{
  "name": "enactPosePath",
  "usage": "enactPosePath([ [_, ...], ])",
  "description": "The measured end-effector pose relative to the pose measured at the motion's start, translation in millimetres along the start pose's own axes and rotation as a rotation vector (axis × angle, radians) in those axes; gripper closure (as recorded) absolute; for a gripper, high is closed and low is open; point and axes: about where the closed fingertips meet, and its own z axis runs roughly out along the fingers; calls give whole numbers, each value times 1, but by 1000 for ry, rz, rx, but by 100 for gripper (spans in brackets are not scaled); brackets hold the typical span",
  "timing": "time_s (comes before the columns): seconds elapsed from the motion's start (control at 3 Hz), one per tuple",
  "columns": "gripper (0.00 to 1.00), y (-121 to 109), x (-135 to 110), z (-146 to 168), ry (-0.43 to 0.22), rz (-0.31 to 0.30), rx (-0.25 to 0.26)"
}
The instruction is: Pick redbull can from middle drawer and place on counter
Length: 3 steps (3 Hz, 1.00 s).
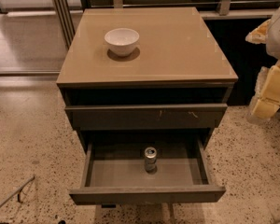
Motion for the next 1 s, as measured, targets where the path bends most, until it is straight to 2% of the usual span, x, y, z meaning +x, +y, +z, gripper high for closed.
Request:
enactPosePath([
  [0.33, 0, 0, 0, 0, 0, 0, 0],
  [0.67, 19, 0, 0, 13, -31, 7, 2],
  [1.0, 42, 6, 1, 62, -106, 61, -26],
])
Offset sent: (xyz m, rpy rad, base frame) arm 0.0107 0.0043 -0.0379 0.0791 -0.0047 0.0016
